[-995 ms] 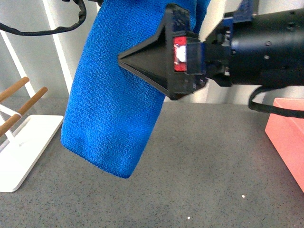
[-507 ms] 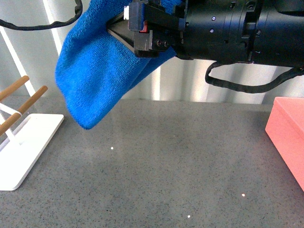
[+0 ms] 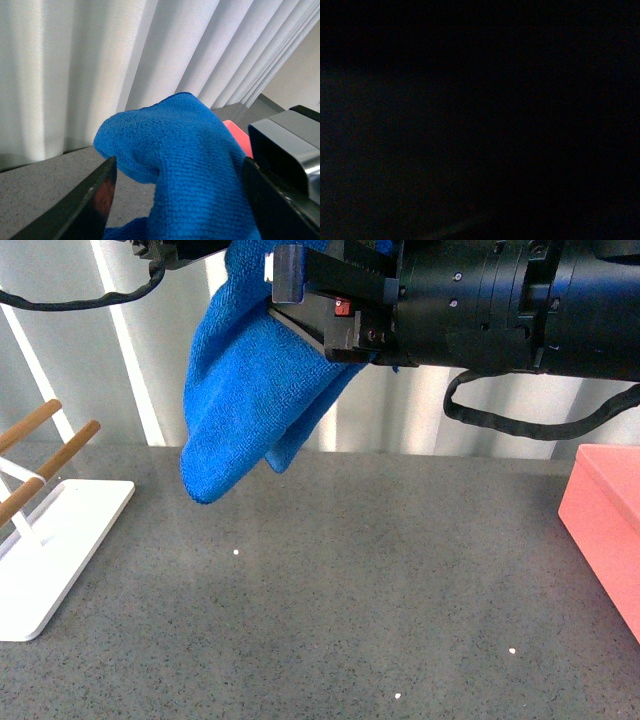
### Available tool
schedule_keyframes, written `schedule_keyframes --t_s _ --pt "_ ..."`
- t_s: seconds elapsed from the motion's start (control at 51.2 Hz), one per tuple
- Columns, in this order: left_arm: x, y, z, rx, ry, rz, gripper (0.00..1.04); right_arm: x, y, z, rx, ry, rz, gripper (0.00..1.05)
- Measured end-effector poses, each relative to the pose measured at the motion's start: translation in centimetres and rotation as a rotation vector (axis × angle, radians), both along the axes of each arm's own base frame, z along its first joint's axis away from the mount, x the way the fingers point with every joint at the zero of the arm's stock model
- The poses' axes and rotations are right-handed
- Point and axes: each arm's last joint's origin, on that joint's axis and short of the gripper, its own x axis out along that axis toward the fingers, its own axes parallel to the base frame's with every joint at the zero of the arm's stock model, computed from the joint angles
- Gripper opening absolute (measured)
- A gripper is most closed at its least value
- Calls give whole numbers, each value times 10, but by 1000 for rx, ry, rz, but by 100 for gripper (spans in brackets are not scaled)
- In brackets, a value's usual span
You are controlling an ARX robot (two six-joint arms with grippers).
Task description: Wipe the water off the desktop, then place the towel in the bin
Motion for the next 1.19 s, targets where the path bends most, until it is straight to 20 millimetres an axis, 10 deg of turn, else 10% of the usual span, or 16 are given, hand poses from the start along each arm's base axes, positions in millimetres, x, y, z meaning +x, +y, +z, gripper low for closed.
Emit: schedule_keyframes --t_s 0.156,0.722,0.956,1.191 --pt "1 1 -1 5 2 9 100 -2 -5 -3 -17 8 -19 6" --pt "0 -2 -2 6 1 -24 98 -10 -21 -29 -83 86 -72 6" --pt "-31 27 -17 158 -147 635 67 -12 -25 -28 -82 84 -76 6" --pt "-80 75 -53 208 -141 717 26 -12 -32 -22 -78 67 -88 6"
